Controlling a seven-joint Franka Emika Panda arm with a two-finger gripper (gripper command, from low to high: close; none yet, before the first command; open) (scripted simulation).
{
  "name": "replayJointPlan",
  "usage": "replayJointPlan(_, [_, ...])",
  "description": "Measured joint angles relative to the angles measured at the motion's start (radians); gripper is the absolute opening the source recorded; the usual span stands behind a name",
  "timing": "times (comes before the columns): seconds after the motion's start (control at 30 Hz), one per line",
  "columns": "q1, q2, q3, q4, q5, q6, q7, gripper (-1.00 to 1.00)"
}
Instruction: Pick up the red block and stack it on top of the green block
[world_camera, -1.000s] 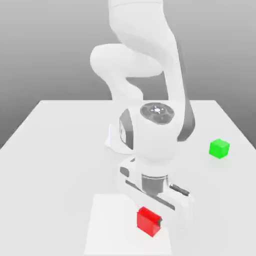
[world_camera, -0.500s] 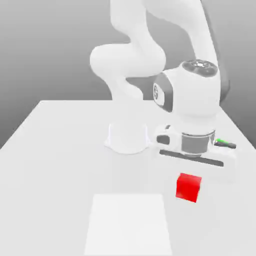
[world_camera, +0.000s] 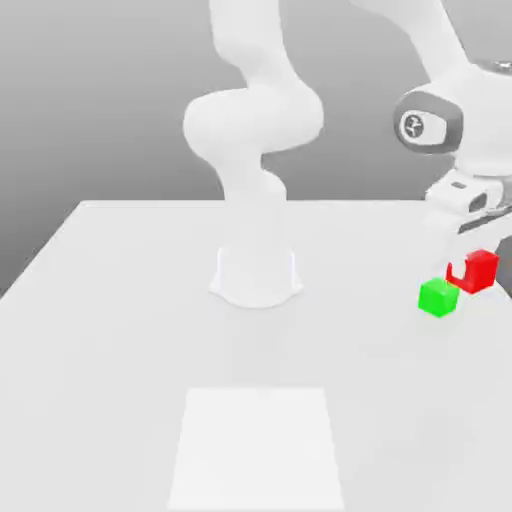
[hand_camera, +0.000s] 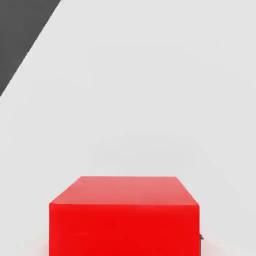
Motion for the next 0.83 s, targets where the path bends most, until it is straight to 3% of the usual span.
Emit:
replayJointPlan(0.2, [0.158,-0.015,0.090,-0.053,0.008,0.023,-0.132,-1.00])
replayJointPlan(0.43, [0.112,0.090,0.138,-0.057,-0.094,0.132,-0.074,-1.00])
replayJointPlan(0.6, [0.058,0.184,0.150,-0.058,-0.241,0.214,0.028,-1.00])
replayJointPlan(0.77, [0.053,0.289,0.089,-0.054,-0.480,0.285,0.197,-1.00])
replayJointPlan(0.8, [0.060,0.301,0.077,-0.053,-0.511,0.292,0.219,1.00])
replayJointPlan(0.83, [0.060,0.301,0.077,-0.053,-0.511,0.292,0.219,1.00])
